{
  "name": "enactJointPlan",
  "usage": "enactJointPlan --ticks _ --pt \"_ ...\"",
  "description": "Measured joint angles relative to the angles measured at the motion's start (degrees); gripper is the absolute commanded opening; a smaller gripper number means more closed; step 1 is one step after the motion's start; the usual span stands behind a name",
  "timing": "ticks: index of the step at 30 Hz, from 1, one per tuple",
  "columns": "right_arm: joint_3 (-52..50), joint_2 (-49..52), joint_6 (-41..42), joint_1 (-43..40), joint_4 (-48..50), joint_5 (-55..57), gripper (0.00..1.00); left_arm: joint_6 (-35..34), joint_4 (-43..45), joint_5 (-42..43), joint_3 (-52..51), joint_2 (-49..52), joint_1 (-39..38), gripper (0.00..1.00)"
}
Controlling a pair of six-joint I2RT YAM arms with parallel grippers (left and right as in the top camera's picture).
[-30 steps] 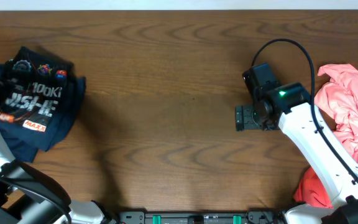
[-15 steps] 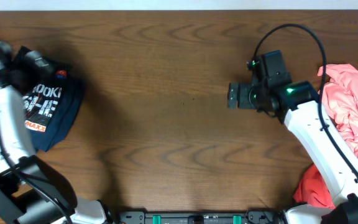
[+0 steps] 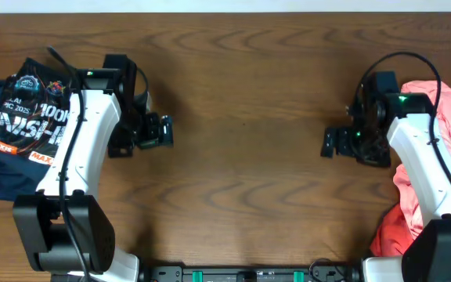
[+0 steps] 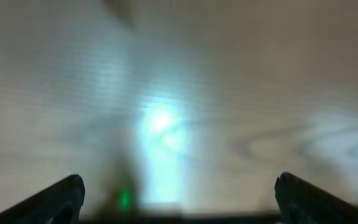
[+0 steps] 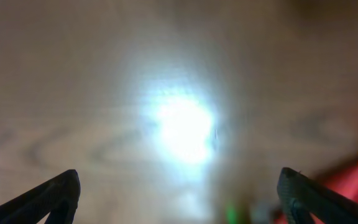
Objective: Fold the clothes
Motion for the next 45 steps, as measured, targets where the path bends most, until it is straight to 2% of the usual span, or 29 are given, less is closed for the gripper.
enactJointPlan --ticks 4,7,10,18,20,25,29,38,45 --pt "-0.22 -2.05 -0.59 -0.11 -3.65 -0.15 0.99 0.33 -1.27 -0.26 -0.96 -2.34 0.07 0.98" --pt "-1.70 -7.50 -0.59 -0.11 -1.03 -0.17 0.99 0.35 2.05 -0.31 -4.63 -8.83 0.07 0.98" --pt "-5.05 -17.07 -0.44 -0.04 4.85 -0.13 0.99 0.70 8.85 -0.35 -11.02 -20.57 -0.20 0.98" --pt "-19.15 -52.24 -0.02 4.00 20.22 7.80 0.99 2.03 31.01 -0.46 -33.81 -60.15 -5.49 0.98" --pt "-20.81 -58.01 0.00 4.09 20.41 8.90 0.99 2.05 32.17 -0.50 -37.03 -67.45 -5.79 0.98" --pt "-21.90 -67.23 0.11 4.13 17.42 10.14 0.99 2.05 26.93 -0.52 -38.95 -79.43 -5.84 0.98" --pt "-21.99 -70.60 0.15 4.13 13.75 10.60 0.99 2.05 24.13 -0.52 -38.95 -83.73 -5.84 0.98" --pt "-22.08 -70.79 0.17 4.13 3.26 10.84 0.99 2.05 19.52 -0.50 -39.01 -84.08 -5.84 0.98" --pt "-22.23 -71.17 0.17 4.13 3.41 10.84 0.99 2.05 17.53 -0.52 -39.01 -84.08 -5.84 0.98"
